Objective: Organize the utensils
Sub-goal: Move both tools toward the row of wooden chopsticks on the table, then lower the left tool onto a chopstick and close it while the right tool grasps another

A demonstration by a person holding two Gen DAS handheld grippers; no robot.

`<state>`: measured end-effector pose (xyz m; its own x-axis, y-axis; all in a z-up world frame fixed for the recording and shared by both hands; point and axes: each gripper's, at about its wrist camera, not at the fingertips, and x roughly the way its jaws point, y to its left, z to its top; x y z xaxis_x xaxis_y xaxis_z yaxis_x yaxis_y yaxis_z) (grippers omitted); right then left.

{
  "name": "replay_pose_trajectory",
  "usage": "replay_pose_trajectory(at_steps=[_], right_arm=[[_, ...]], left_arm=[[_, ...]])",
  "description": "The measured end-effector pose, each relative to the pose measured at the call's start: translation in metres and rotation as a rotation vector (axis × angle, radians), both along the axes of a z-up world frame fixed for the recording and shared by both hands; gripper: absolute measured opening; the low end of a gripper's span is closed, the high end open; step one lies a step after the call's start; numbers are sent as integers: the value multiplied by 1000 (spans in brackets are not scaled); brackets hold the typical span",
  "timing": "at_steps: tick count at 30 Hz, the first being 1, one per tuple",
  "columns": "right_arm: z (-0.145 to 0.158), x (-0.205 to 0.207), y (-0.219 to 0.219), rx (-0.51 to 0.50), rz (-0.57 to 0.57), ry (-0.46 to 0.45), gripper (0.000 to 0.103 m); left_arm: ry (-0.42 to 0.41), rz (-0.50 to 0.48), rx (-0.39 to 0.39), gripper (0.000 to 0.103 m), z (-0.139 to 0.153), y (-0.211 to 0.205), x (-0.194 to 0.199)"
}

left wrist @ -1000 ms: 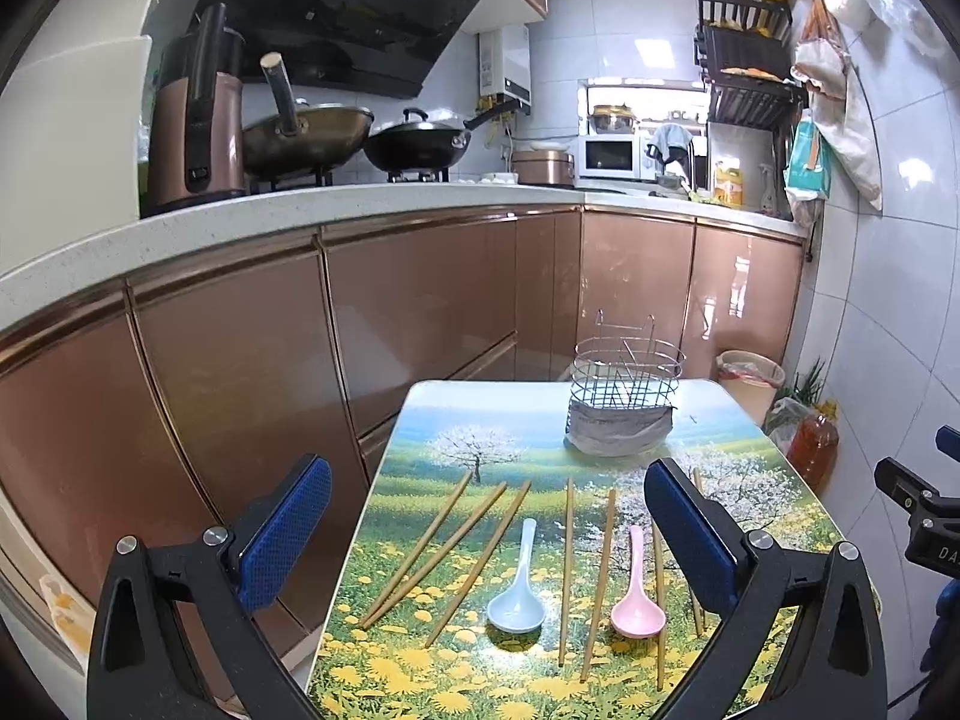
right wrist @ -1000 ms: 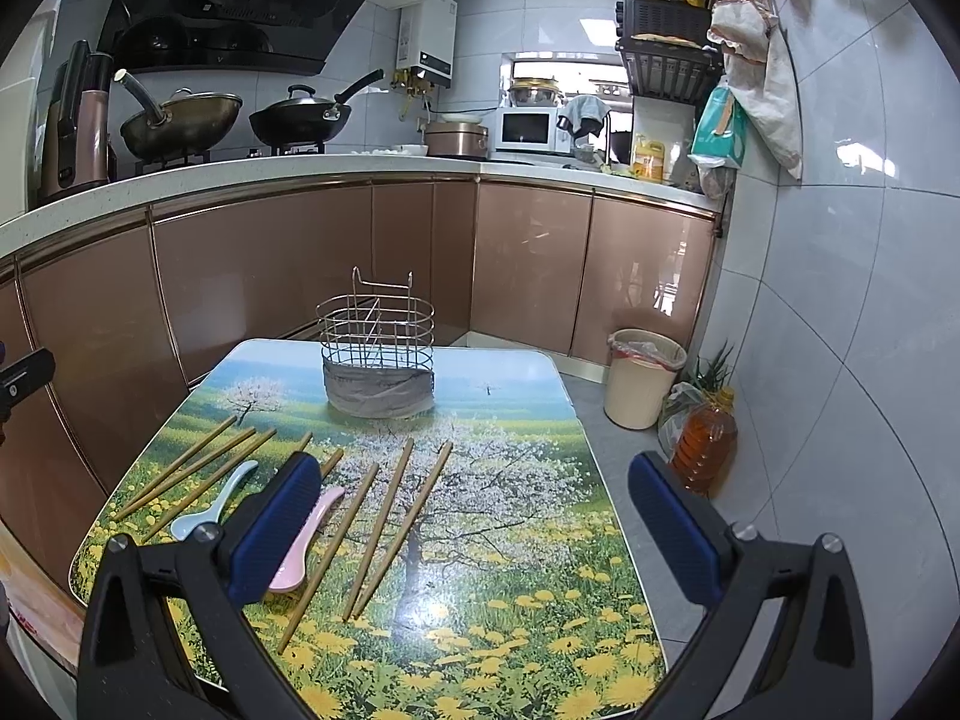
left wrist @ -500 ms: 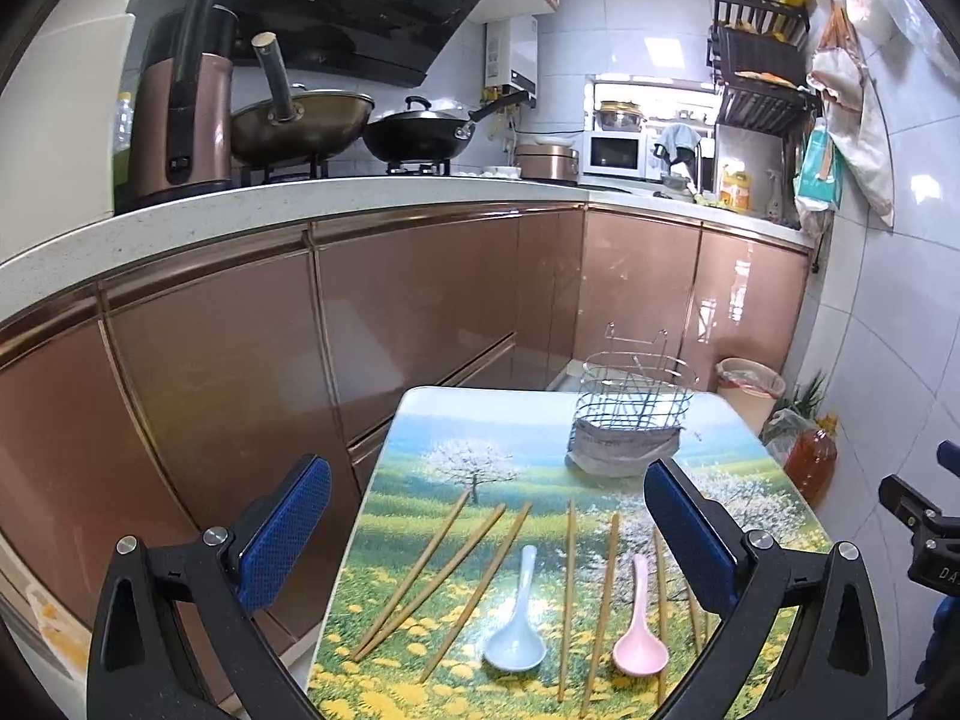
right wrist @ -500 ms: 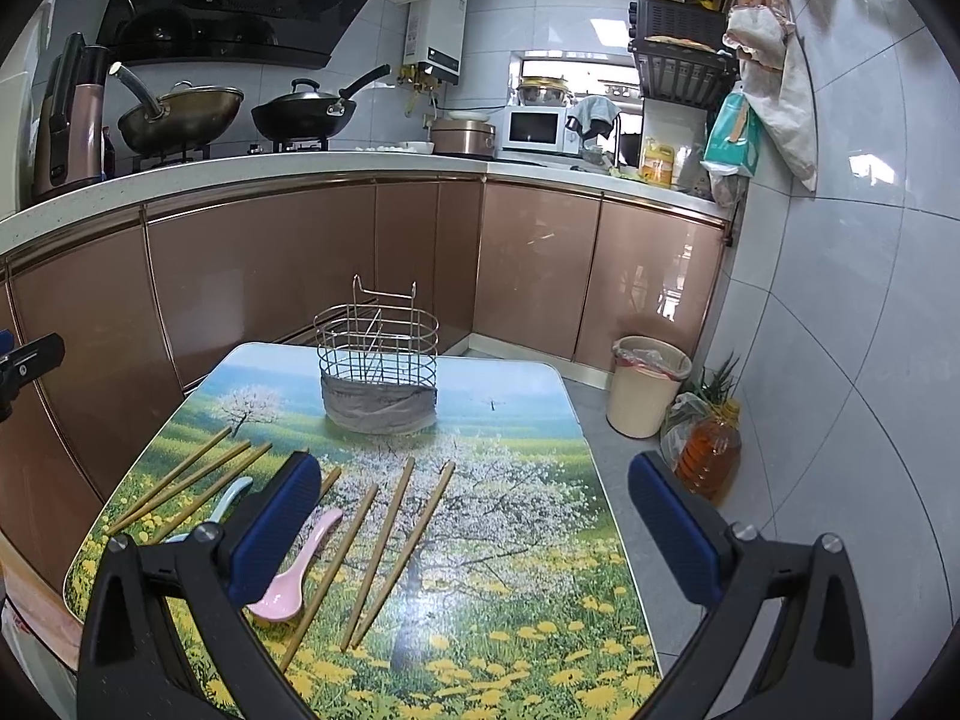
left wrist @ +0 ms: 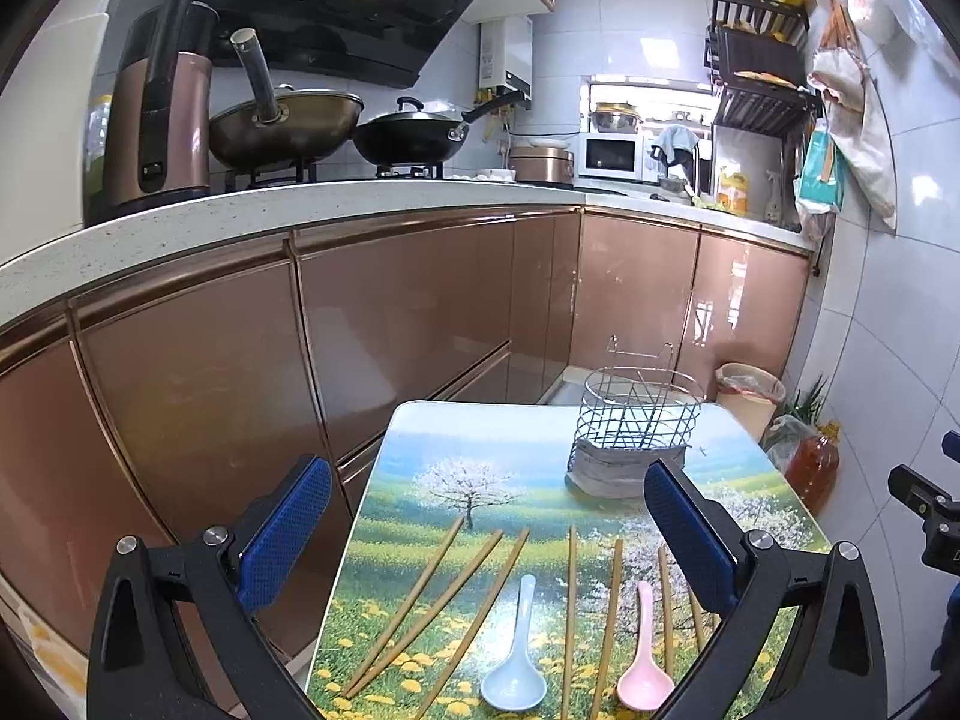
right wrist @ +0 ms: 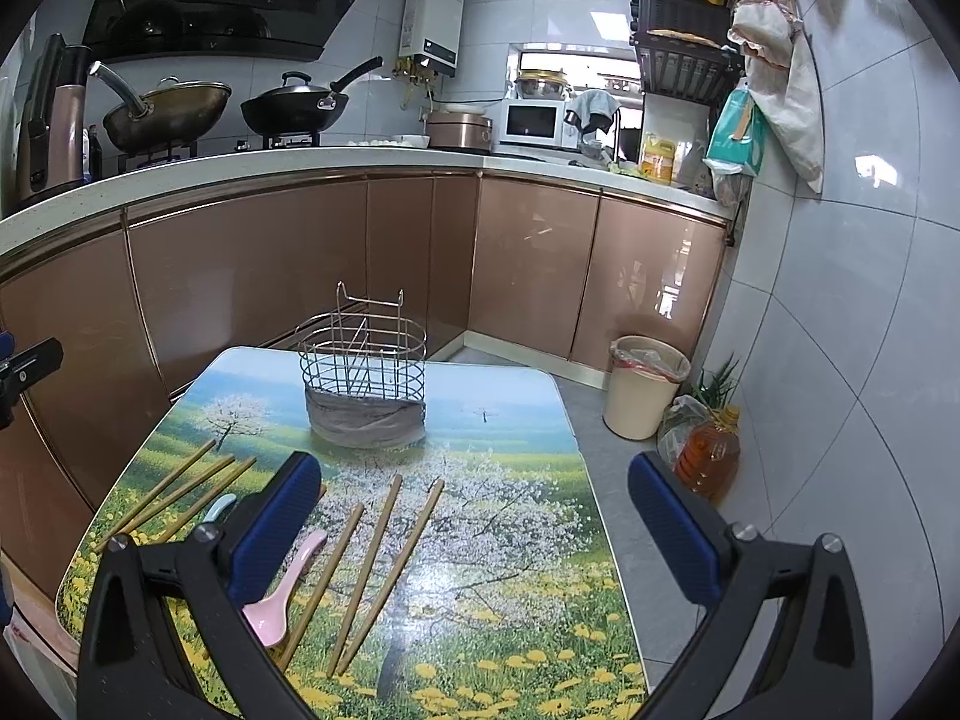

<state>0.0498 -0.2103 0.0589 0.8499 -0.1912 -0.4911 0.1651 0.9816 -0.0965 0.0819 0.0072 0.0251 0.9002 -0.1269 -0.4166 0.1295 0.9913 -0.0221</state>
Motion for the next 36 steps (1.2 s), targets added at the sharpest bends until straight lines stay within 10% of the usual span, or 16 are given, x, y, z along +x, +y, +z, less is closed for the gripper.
replay_pose_trajectory(at_steps=[36], right_arm=[[-29,76,9,41,93,86,103]], left_arm=[[115,36,48,102,-26,3,65]])
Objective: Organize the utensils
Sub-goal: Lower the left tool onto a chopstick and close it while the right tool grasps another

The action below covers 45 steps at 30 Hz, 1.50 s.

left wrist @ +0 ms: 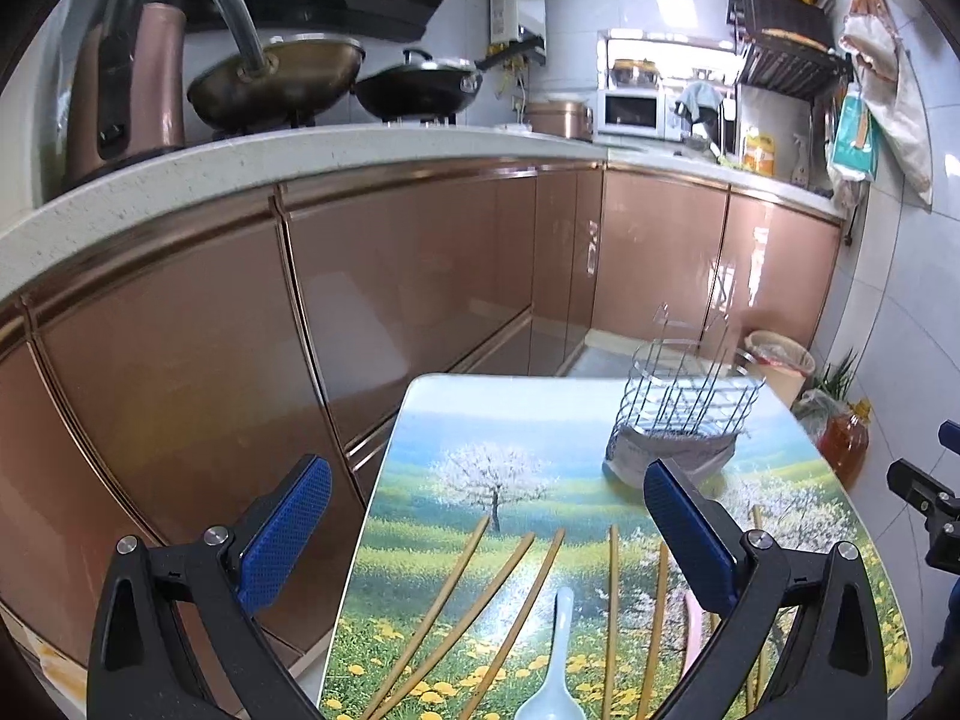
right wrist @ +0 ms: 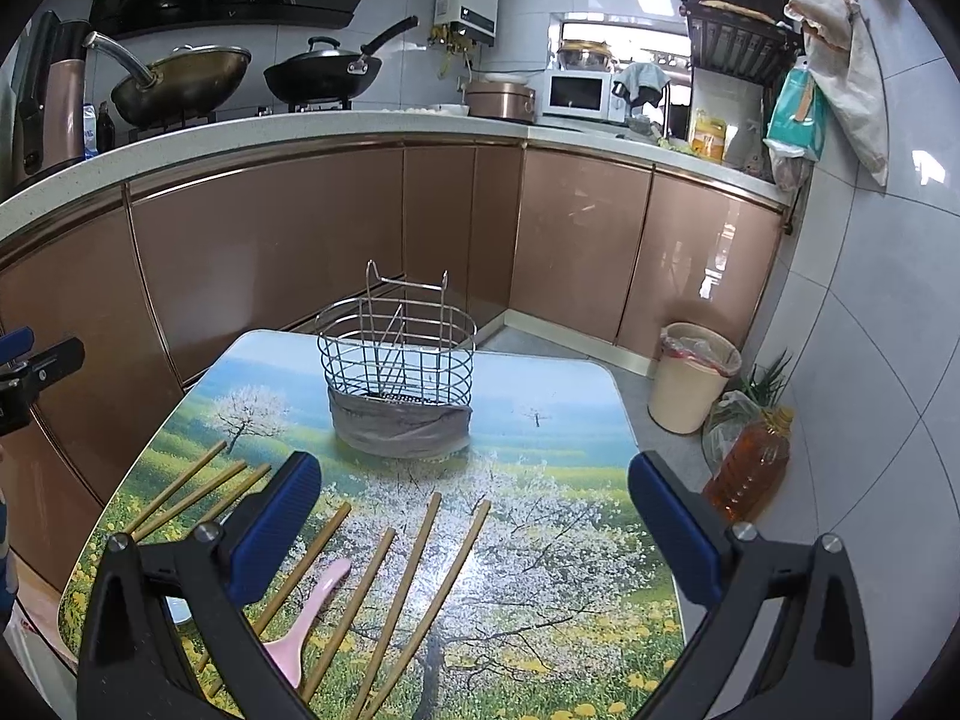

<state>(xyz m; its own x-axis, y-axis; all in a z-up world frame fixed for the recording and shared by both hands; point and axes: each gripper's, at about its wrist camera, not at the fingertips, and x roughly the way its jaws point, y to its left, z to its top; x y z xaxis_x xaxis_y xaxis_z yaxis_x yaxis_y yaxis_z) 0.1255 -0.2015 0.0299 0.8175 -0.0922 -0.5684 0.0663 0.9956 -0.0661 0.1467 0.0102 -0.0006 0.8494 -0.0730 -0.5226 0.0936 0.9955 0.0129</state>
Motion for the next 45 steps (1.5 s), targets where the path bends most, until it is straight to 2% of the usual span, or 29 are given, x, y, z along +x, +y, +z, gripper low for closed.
replay_pose_trajectory(at_steps=[6,8,11,13,15,16,18,21,26,28,30,36,45], right_arm=[[-4,23,-15,17,21,69,102],[-2,34,-23,29,43,101,101],[-3,50,-32,62,70,152,97],[-9,62,-37,96,87,202,85],[-22,72,-39,132,107,264,62],[-33,79,-40,152,116,310,58],[-49,88,-41,180,124,370,44],[-76,101,-42,226,141,463,34],[-108,119,-36,274,174,560,31],[-117,128,-32,284,187,586,30],[-125,136,-28,287,192,612,28],[-147,152,-18,257,168,685,27],[-162,164,-20,265,110,743,27]], left_arm=[[120,-30,32,102,-9,21,40],[156,-53,64,99,-9,27,56],[248,-121,76,87,-18,32,79],[326,-183,74,73,-31,32,91],[392,-239,73,65,-46,28,98],[412,-263,66,60,-51,26,99],[464,-323,45,52,-66,21,102],[529,-375,46,40,-86,11,110],[595,-438,33,34,-100,4,121],[626,-463,28,23,-107,-1,125],[654,-470,28,19,-114,-3,130],[700,-480,65,19,-127,-6,140],[743,-497,138,19,-149,-21,152]])
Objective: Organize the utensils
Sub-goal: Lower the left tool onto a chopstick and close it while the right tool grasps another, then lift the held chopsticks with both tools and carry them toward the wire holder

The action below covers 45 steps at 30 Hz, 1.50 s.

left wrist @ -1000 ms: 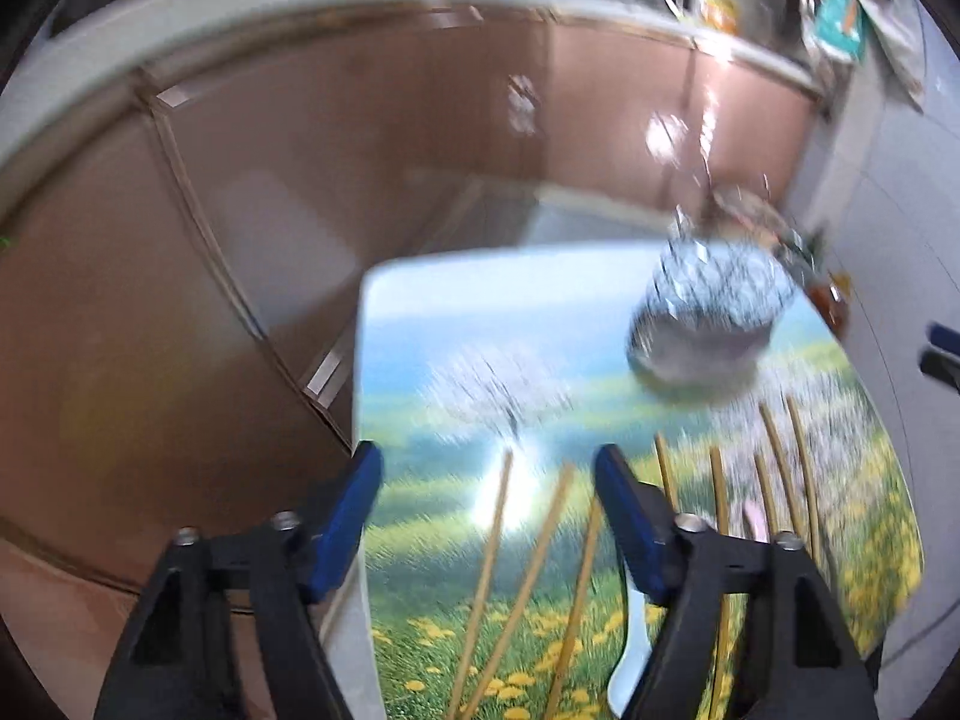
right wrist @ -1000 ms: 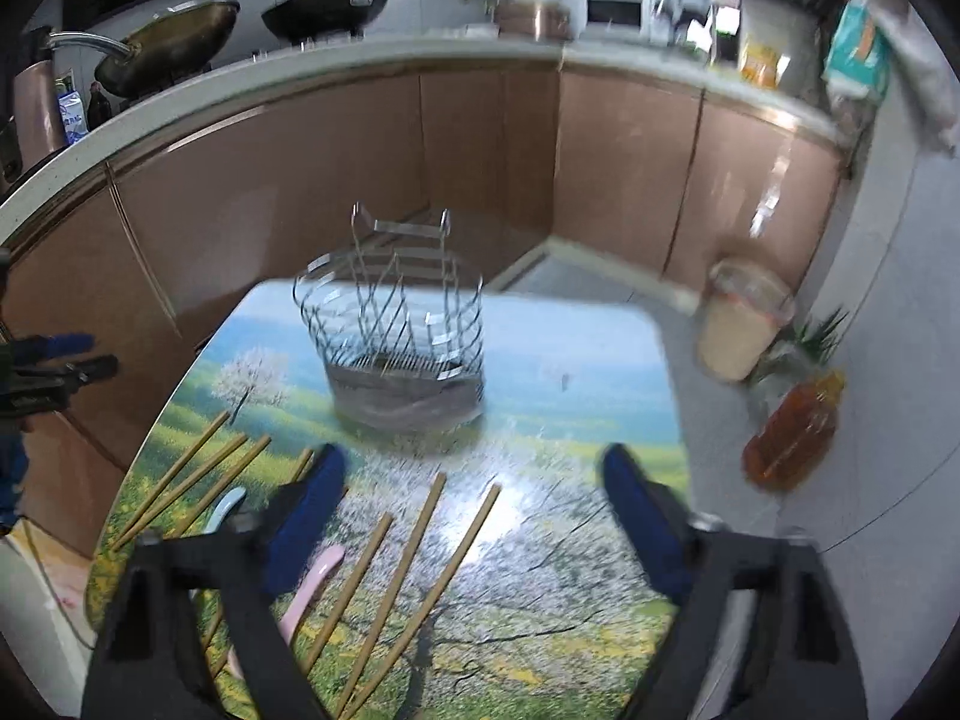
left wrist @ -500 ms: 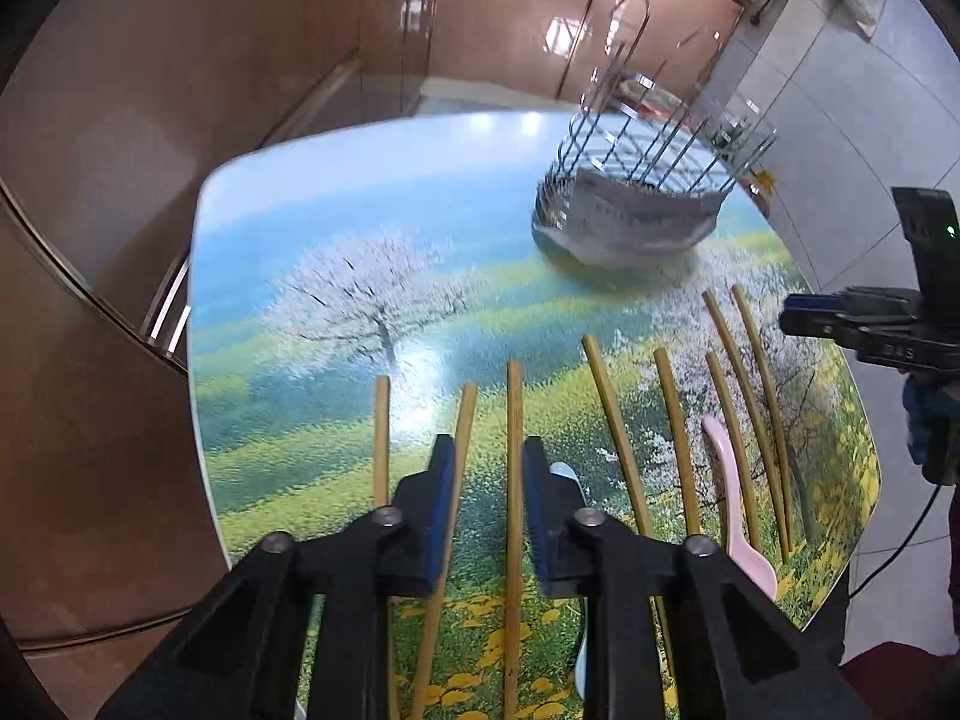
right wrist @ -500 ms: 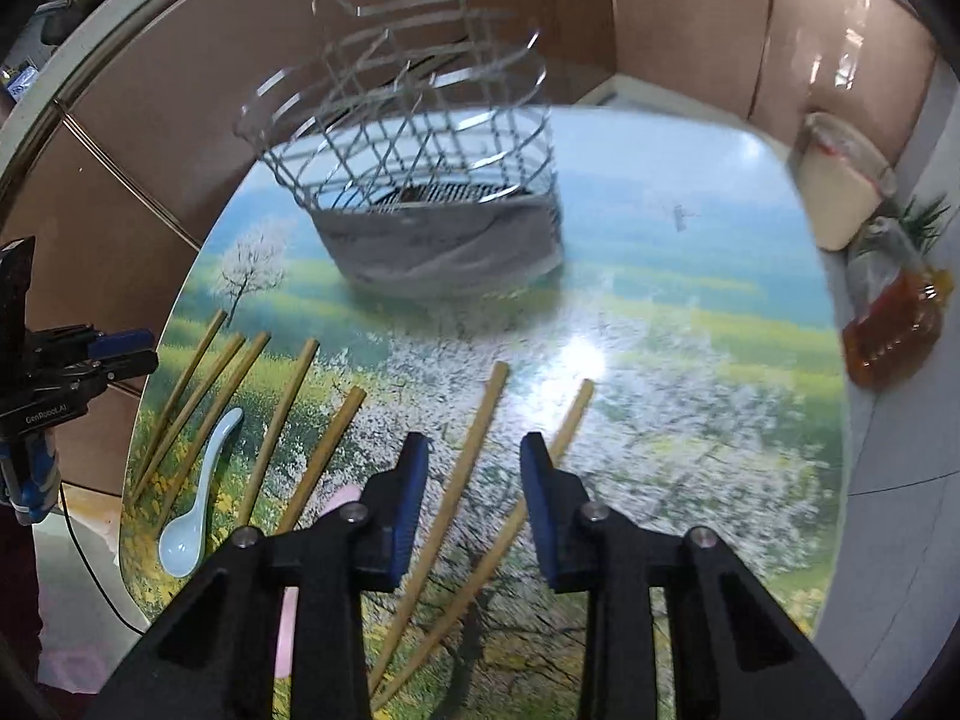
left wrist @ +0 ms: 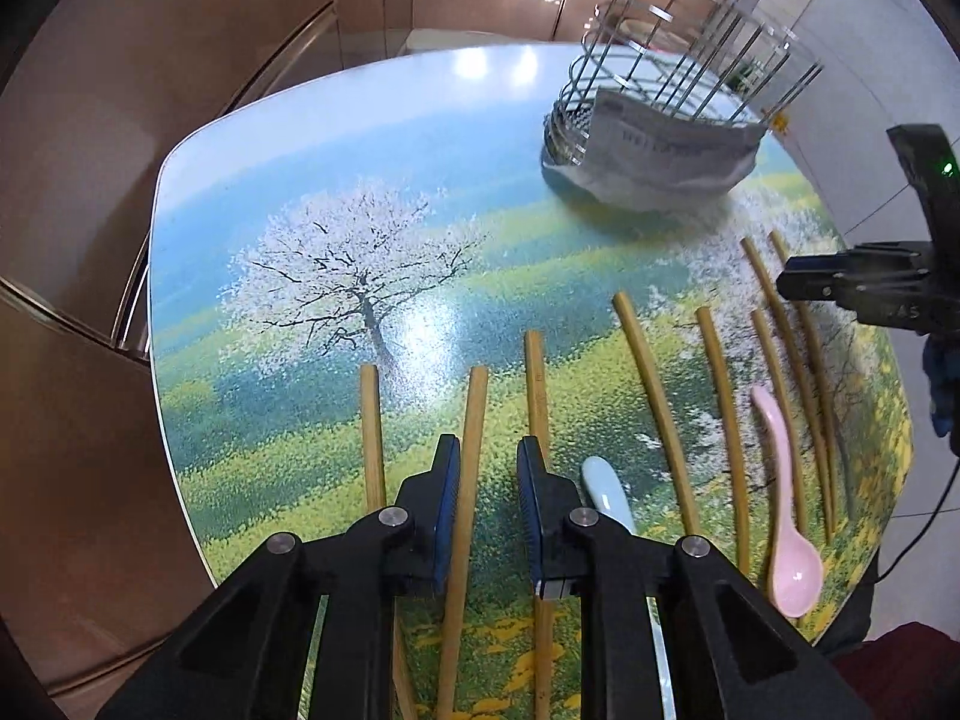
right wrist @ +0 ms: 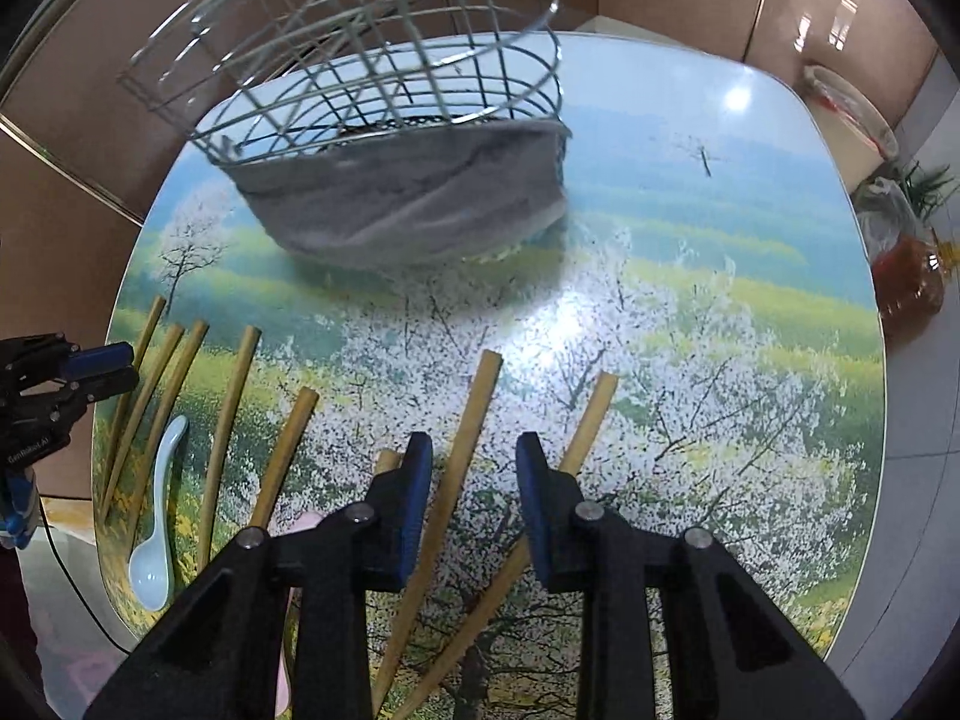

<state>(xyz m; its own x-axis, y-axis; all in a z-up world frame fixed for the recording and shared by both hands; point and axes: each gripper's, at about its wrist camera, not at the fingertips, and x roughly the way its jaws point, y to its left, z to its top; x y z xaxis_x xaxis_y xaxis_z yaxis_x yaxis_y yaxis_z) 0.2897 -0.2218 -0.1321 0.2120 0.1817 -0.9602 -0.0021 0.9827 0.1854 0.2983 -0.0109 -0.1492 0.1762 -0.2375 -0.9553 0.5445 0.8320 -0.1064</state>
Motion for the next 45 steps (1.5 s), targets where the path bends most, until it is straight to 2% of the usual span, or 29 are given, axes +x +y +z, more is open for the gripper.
replay_pose_trajectory(at_steps=[11,15,28,34,45], right_arm=[[-13,14,13,-19,-14,33,27],[-15,14,16,-25,-11,35,19],[-19,13,43,-70,9,44,19],[-19,17,53,-104,2,50,12],[-20,13,57,-110,-28,43,9]], left_arm=[[38,5,35,19,-15,-11,10],[37,1,60,19,-20,-17,10],[36,4,86,19,-25,-18,17],[26,-11,102,18,-25,-24,16],[7,-2,110,7,-27,-23,11]])
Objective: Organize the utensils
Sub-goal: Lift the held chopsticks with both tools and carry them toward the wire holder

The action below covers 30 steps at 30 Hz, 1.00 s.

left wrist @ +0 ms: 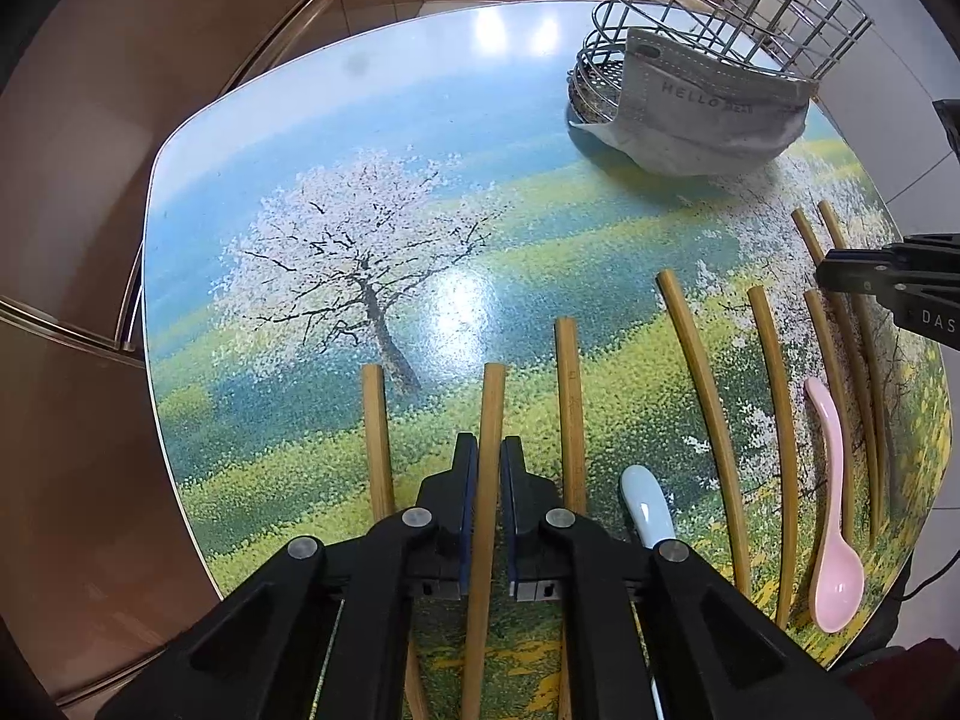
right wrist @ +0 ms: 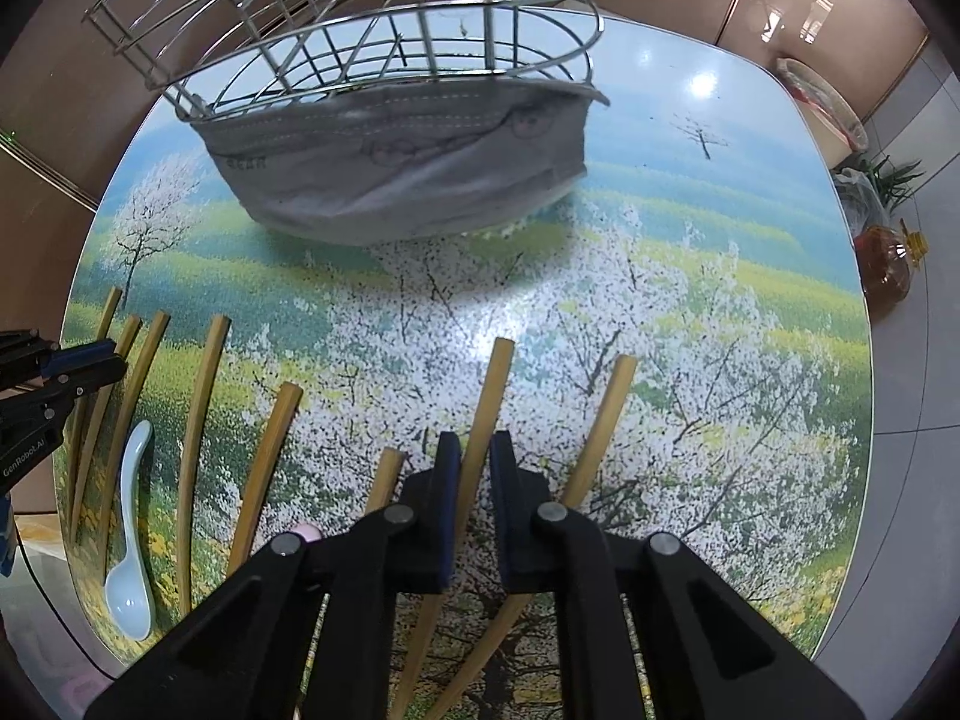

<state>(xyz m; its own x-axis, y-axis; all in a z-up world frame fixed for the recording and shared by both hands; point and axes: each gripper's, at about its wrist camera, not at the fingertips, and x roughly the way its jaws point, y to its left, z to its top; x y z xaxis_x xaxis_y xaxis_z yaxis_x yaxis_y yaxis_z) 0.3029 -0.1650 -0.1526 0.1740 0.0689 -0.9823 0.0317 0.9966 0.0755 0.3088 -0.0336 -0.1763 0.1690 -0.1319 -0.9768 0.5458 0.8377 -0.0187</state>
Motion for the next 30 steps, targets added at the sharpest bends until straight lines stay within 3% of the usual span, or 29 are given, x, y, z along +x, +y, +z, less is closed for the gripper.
replay_pose_trajectory(at_steps=[12,18,26,30], right_arm=[[16,-37,-13,99,-25,-90,7],[55,-81,-19,172,5,-259,7],[112,-154,-24,193,35,-472,7],[144,-170,-21,204,28,-562,7]], left_arm=[[-46,12,3,6,8,1,-11],[-114,48,-38,6,39,12,-32],[-220,106,-91,6,88,41,-76],[-281,129,-128,6,121,56,-100]])
